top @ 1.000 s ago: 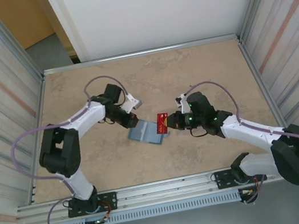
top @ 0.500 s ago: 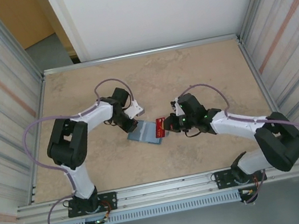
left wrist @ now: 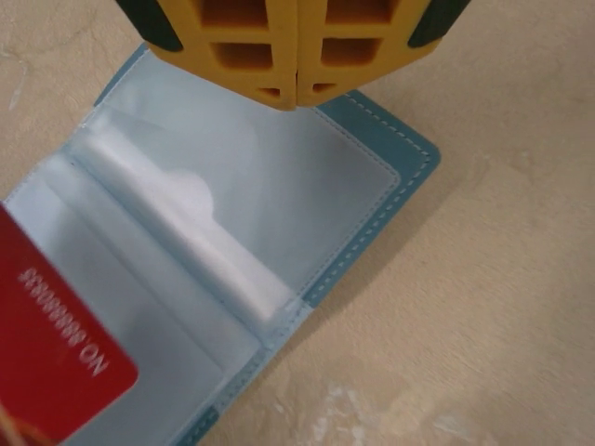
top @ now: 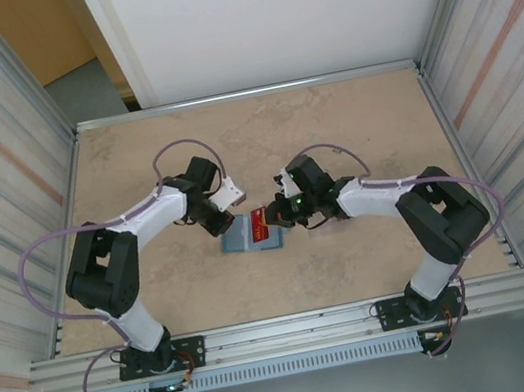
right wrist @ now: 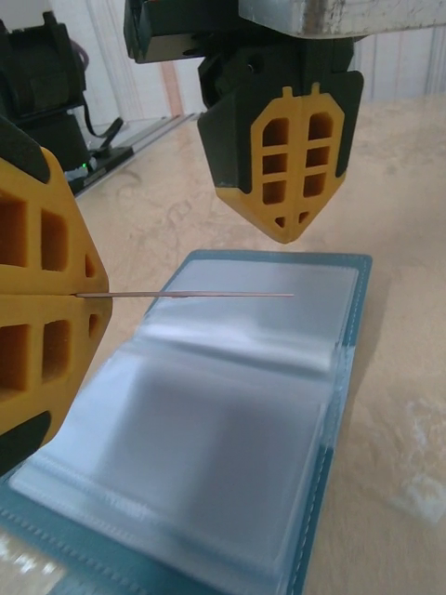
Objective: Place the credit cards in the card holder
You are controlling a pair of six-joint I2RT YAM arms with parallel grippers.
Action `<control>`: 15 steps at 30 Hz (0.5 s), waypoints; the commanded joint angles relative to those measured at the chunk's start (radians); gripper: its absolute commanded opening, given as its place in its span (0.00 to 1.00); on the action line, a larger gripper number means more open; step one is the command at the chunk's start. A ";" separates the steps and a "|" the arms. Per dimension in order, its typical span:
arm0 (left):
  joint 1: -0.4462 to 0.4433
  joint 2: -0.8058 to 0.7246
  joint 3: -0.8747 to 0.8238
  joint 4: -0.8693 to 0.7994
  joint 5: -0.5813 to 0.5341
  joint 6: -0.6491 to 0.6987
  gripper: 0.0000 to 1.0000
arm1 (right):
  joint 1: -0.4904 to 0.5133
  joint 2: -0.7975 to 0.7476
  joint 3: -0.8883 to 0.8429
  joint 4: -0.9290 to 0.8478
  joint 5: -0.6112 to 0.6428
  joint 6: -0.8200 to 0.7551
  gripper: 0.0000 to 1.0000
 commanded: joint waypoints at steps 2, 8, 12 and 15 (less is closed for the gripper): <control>0.013 -0.011 -0.021 0.029 0.004 0.036 0.00 | 0.001 0.028 0.044 -0.023 -0.074 -0.037 0.00; 0.013 0.031 -0.029 0.046 -0.028 0.065 0.00 | -0.028 0.067 0.059 -0.051 -0.128 -0.060 0.00; 0.011 0.064 -0.031 0.056 -0.027 0.071 0.00 | -0.045 0.096 0.073 -0.084 -0.151 -0.094 0.00; -0.002 0.101 -0.018 0.050 -0.039 0.081 0.00 | -0.061 0.110 0.068 -0.080 -0.165 -0.100 0.00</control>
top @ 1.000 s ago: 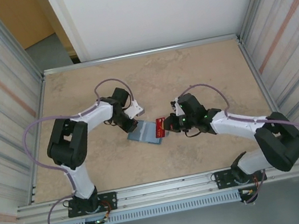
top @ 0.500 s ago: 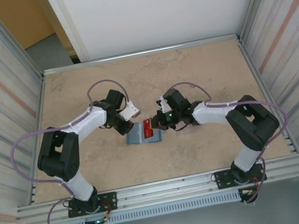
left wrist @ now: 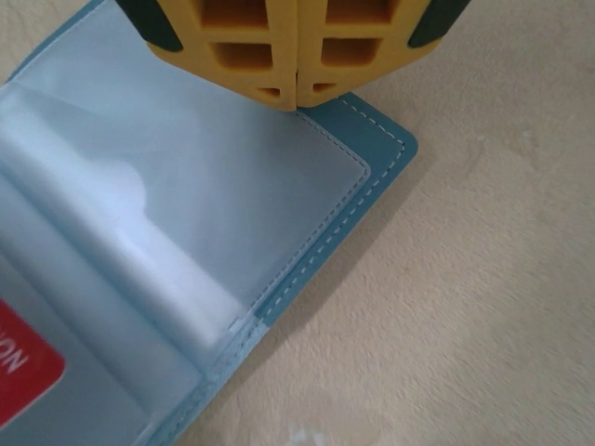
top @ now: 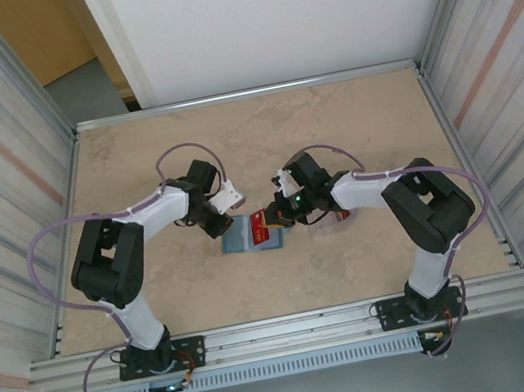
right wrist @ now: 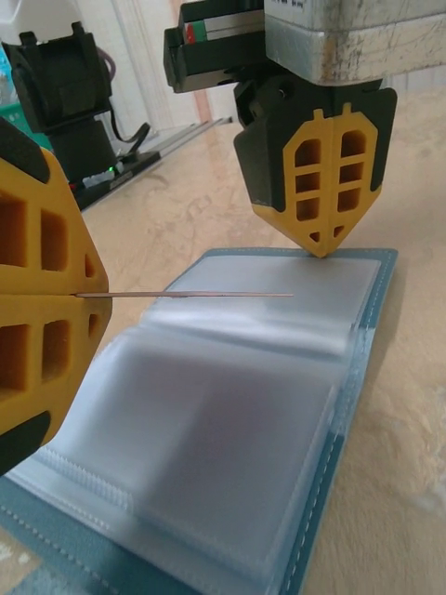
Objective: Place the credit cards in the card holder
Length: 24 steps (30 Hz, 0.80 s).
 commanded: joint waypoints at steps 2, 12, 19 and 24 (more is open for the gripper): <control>-0.018 0.049 0.007 -0.002 -0.025 0.036 0.00 | -0.020 0.028 0.018 -0.029 -0.049 -0.045 0.00; -0.024 0.051 -0.016 0.010 -0.035 0.046 0.00 | -0.016 0.071 0.019 0.021 -0.087 -0.045 0.00; -0.019 0.035 -0.035 0.025 -0.041 0.053 0.00 | -0.007 0.115 0.044 0.043 -0.101 -0.038 0.00; -0.020 0.028 -0.037 0.032 -0.044 0.051 0.00 | 0.002 0.123 0.059 0.042 -0.101 -0.040 0.00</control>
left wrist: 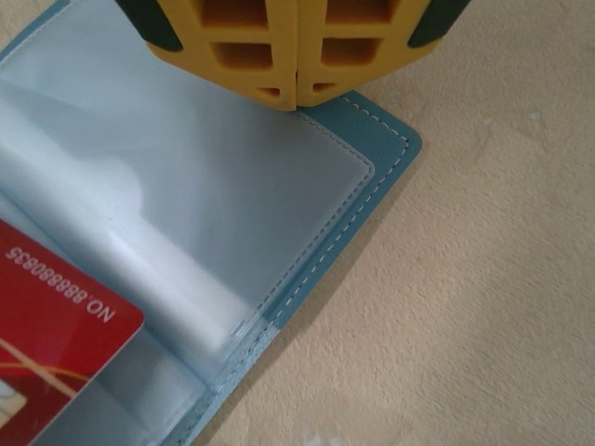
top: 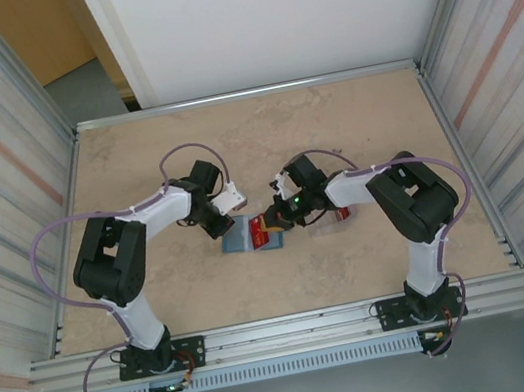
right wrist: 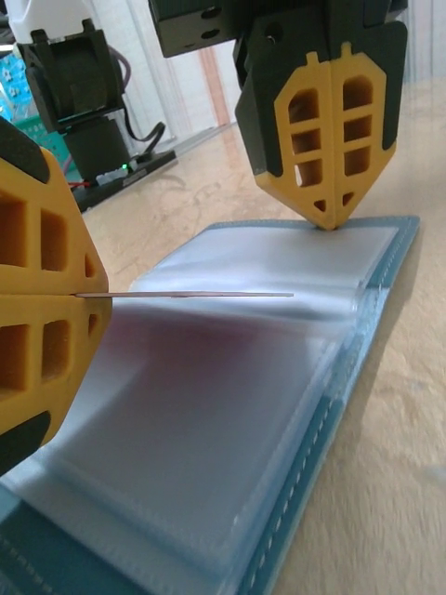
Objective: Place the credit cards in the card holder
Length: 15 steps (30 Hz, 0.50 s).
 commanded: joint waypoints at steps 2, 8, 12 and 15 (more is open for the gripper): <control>-0.007 0.020 -0.042 0.027 -0.024 0.022 0.00 | 0.013 0.020 0.031 0.014 -0.016 -0.019 0.00; -0.007 0.022 -0.038 0.026 -0.022 0.017 0.00 | 0.014 0.051 0.038 0.022 -0.012 -0.018 0.00; -0.006 0.022 -0.037 0.027 -0.024 0.015 0.00 | 0.014 0.059 0.037 0.024 -0.013 -0.018 0.00; -0.007 0.019 -0.042 0.031 -0.026 0.017 0.00 | 0.014 0.059 0.036 0.024 -0.013 -0.018 0.00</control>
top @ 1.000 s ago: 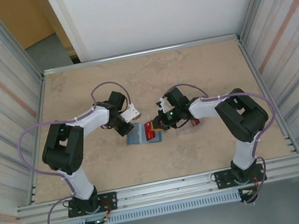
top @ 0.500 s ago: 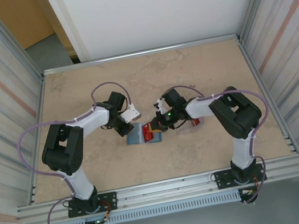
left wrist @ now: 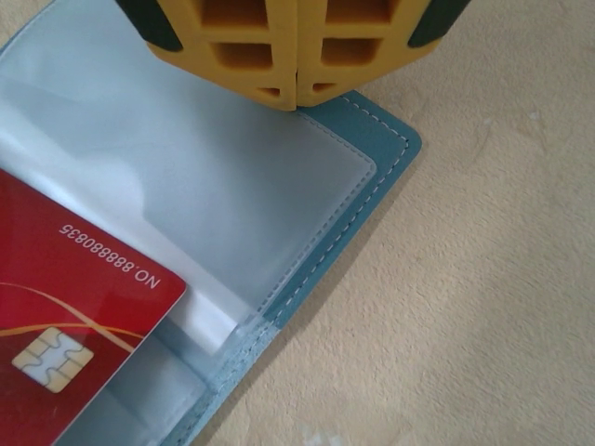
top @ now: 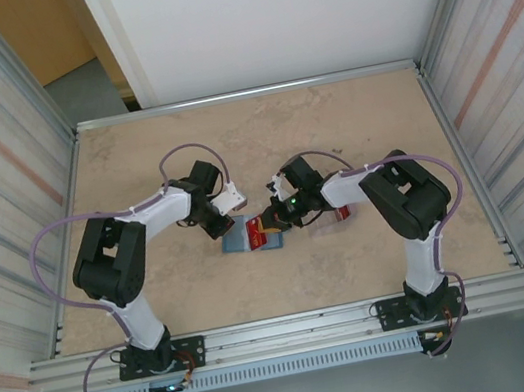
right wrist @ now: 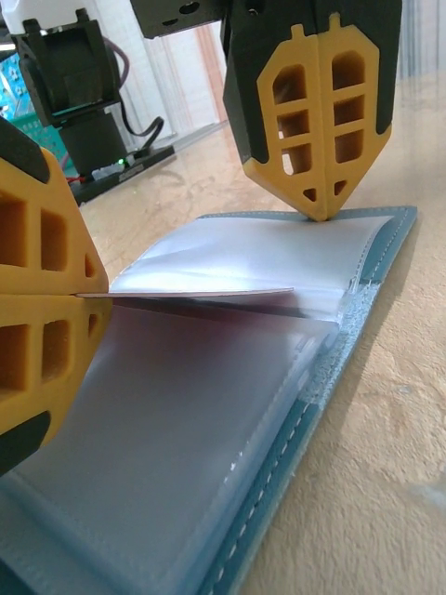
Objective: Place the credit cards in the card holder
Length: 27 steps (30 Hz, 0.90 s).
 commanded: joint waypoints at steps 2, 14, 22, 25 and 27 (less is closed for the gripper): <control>-0.007 0.022 -0.038 0.023 -0.024 0.018 0.00 | 0.004 0.013 0.015 0.002 -0.011 -0.018 0.00; -0.007 0.020 -0.044 0.031 -0.029 0.027 0.00 | 0.004 -0.006 -0.004 -0.007 -0.010 -0.022 0.00; -0.007 0.012 -0.048 0.032 -0.030 0.028 0.00 | 0.008 0.013 0.006 0.030 -0.016 -0.011 0.00; -0.007 0.012 -0.049 0.034 -0.034 0.028 0.00 | 0.008 0.013 0.020 0.035 -0.017 -0.014 0.00; -0.007 0.012 -0.048 0.034 -0.034 0.030 0.00 | 0.007 0.017 0.025 0.036 -0.017 -0.018 0.00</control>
